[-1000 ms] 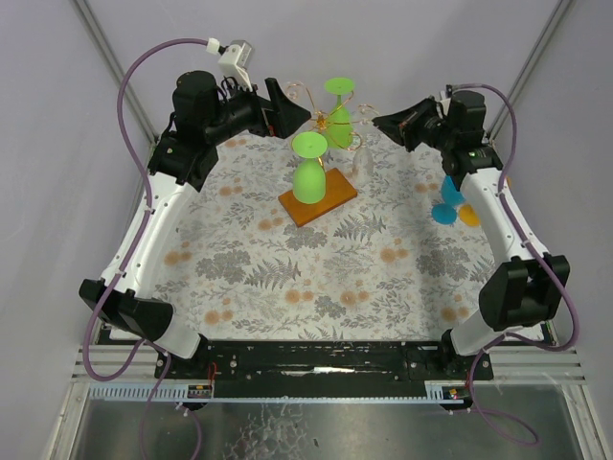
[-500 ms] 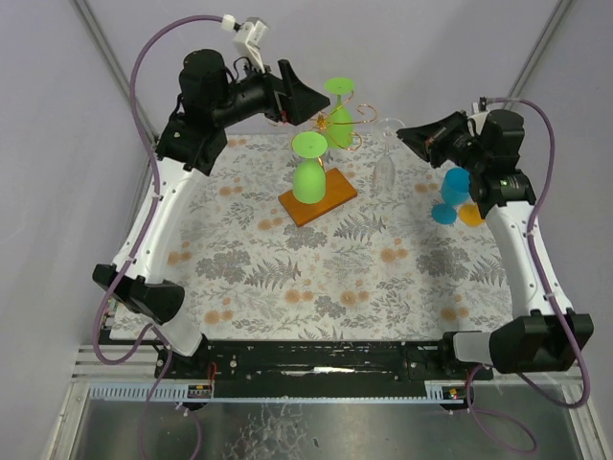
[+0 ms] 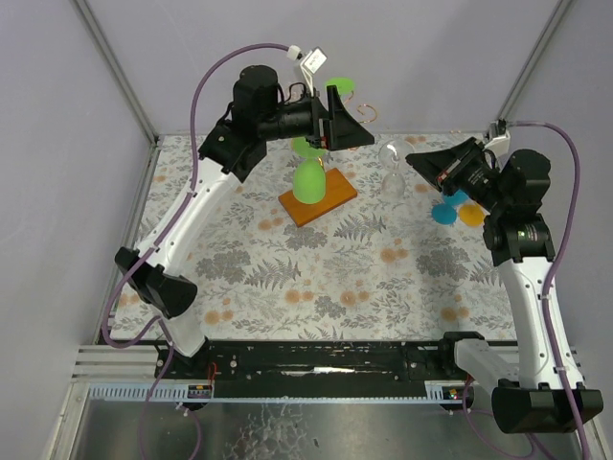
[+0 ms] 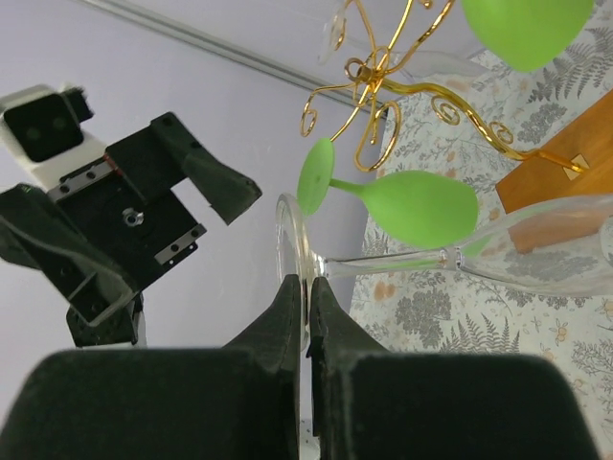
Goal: Take the wine glass off the wine glass rack
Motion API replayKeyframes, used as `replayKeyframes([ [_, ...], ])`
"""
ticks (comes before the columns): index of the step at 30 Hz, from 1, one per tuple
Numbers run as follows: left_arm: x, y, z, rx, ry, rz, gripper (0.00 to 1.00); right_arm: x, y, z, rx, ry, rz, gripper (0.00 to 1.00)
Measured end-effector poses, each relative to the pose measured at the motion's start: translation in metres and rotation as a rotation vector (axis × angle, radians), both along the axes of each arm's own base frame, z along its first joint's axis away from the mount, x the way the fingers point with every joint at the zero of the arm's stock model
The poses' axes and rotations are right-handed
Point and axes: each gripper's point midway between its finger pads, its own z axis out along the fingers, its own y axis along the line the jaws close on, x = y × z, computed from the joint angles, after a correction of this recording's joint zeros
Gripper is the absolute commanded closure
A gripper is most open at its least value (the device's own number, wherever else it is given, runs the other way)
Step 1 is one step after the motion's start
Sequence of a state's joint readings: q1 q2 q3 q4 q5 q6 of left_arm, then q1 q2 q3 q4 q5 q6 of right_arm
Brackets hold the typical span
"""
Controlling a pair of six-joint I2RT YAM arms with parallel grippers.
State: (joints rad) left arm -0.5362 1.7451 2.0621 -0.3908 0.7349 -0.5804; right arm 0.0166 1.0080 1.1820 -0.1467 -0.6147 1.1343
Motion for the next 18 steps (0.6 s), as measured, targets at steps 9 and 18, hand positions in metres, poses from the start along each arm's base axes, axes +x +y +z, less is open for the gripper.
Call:
replayKeyframes([
  [9,-0.02,-0.016,-0.005,-0.027,0.083,-0.088,0.0,-0.016,0.004,0.022,-0.001,-0.136,0.034,1.0],
  [18,-0.052,-0.039,-0.009,-0.043,0.132,-0.211,0.0,-0.019,0.007,0.029,0.0,-0.201,0.066,1.0],
])
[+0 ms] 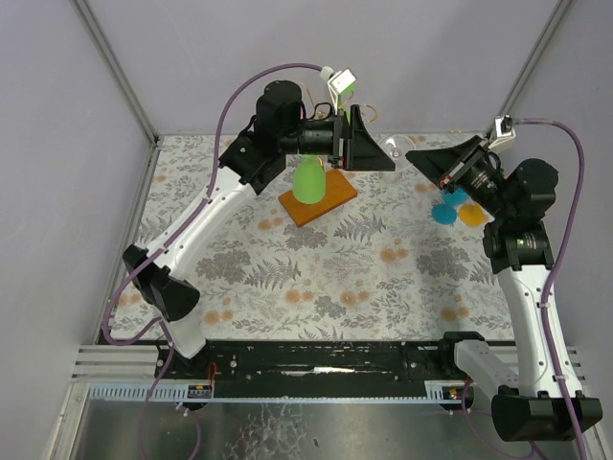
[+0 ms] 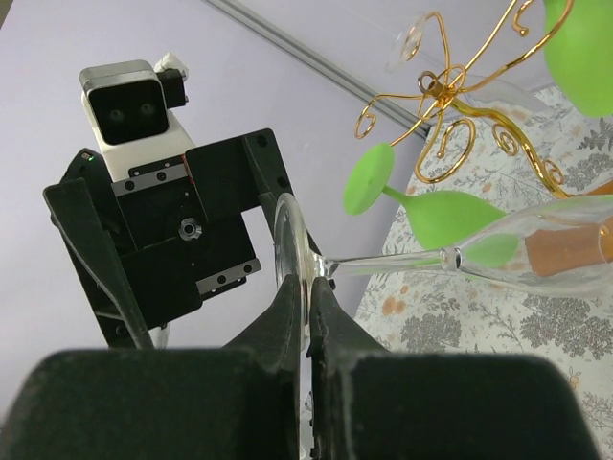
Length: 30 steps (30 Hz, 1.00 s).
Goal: Take the wine glass off the wine glass rack
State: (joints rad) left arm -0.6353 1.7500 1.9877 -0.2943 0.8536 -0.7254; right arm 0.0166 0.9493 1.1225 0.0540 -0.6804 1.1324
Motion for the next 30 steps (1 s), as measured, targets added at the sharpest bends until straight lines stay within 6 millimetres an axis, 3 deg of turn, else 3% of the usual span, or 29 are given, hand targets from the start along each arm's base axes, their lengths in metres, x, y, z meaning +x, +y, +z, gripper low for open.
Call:
replayKeyframes([
  [9,0.0,-0.009,0.0,-0.027,0.027,-0.036,0.05,-0.011,0.004,-0.002,-0.015,-0.032,0.038,1.0],
  [12,0.004,-0.012,-0.004,-0.028,0.045,-0.042,0.18,-0.012,0.005,-0.004,-0.02,-0.041,0.046,1.0],
  [19,0.001,-0.013,0.001,-0.051,0.062,-0.062,0.63,-0.015,0.008,-0.004,-0.038,-0.074,0.076,1.0],
  [26,0.005,-0.01,0.003,-0.057,0.087,-0.057,0.98,-0.02,0.008,0.003,-0.048,-0.144,0.086,1.0],
  [30,0.007,-0.012,0.002,-0.06,0.088,-0.06,1.0,-0.023,0.008,0.008,-0.05,-0.175,0.085,0.97],
])
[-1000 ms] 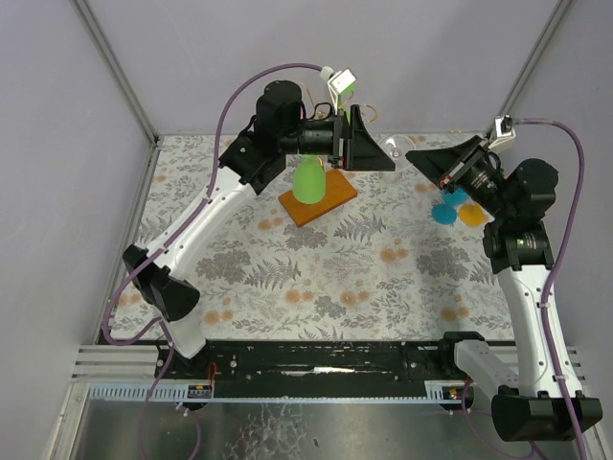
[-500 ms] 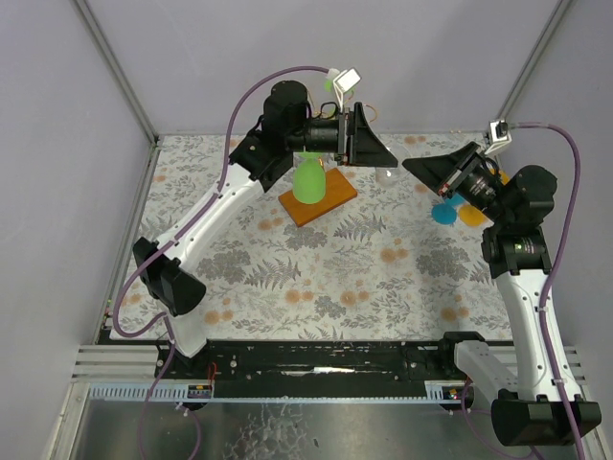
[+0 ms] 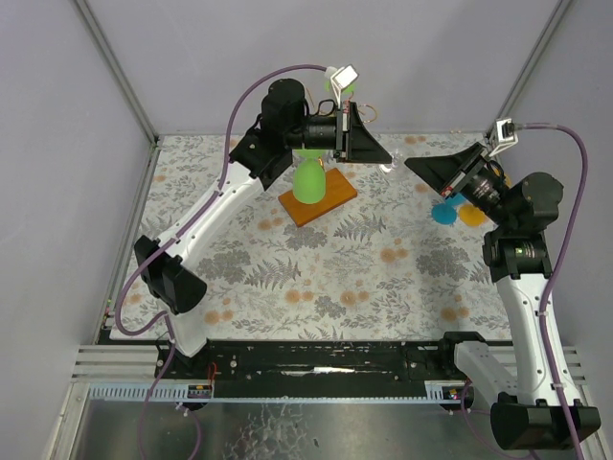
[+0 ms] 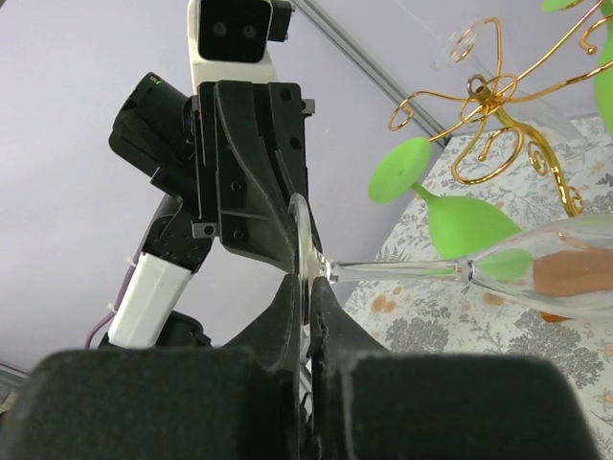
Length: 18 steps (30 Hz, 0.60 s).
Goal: Take the wine glass off the wine glass rack
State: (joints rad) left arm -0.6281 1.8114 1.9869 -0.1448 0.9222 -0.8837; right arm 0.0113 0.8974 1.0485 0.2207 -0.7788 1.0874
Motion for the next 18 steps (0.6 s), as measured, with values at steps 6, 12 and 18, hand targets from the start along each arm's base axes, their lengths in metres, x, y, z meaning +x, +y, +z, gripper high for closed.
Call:
replayKeyframes([
  [6,-0.003,-0.003,-0.001,-0.003,0.019,-0.024,1.0,-0.001,-0.002,-0.003,-0.036,0.018,-0.024,0.41],
  [12,-0.026,-0.011,0.01,-0.041,-0.012,-0.116,1.0,-0.001,-0.015,-0.004,-0.114,0.066,-0.136,0.22],
  [18,-0.037,-0.008,0.019,-0.057,-0.087,-0.179,1.0,-0.006,-0.038,0.023,-0.156,0.092,-0.305,0.19],
])
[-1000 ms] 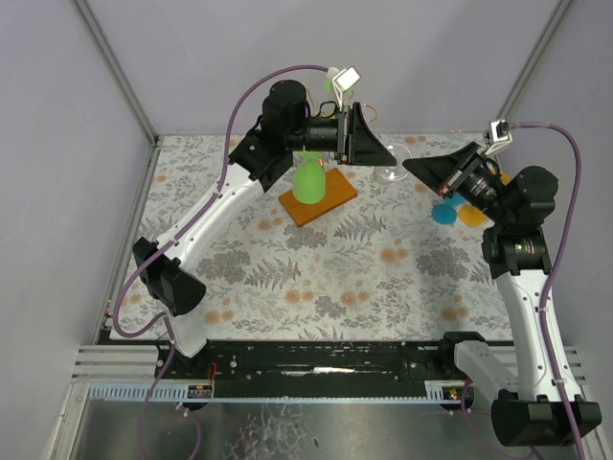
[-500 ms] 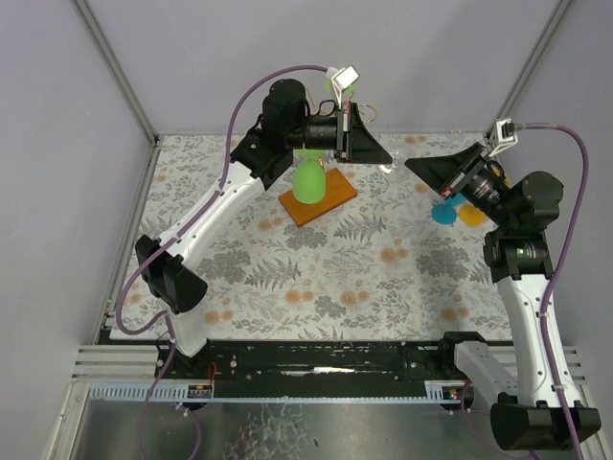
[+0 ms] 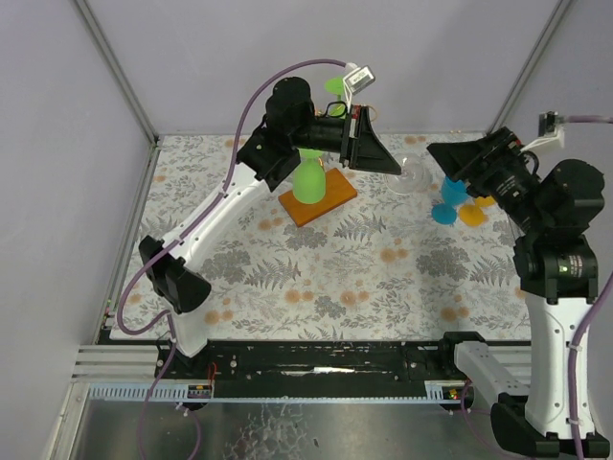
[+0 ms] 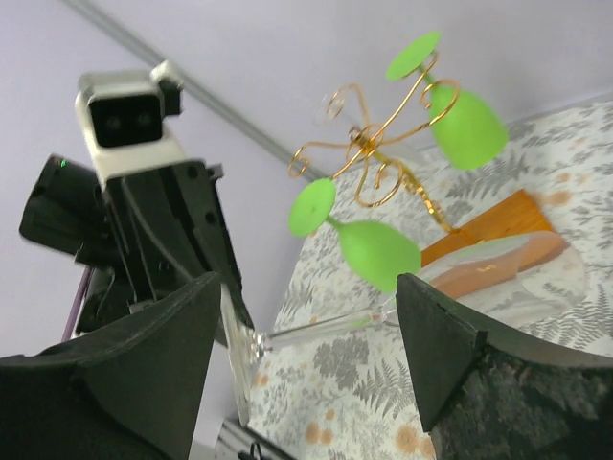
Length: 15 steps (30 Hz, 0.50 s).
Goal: Take the wine glass off the wine glass rack
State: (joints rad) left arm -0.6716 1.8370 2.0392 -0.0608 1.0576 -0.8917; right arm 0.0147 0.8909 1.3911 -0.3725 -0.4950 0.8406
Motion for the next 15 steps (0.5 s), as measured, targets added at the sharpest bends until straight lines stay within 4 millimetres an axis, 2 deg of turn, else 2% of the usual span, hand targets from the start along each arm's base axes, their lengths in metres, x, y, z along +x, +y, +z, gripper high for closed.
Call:
replayKeyframes([
  [4,-0.009,-0.001,0.001,-0.007,-0.136,-0.022,1.0,0.004,-0.016,0.013,-0.014,0.041,-0.108,0.19],
  [6,-0.015,-0.004,-0.003,-0.001,-0.219,-0.03,1.0,0.008,-0.021,0.011,-0.02,0.074,-0.139,0.19],
  [12,-0.036,-0.021,-0.04,0.081,-0.497,-0.013,1.0,0.025,-0.03,-0.033,-0.033,0.276,-0.199,0.18],
  [15,-0.046,-0.018,-0.062,0.136,-0.643,0.003,1.0,0.031,-0.033,-0.055,-0.046,0.37,-0.216,0.17],
])
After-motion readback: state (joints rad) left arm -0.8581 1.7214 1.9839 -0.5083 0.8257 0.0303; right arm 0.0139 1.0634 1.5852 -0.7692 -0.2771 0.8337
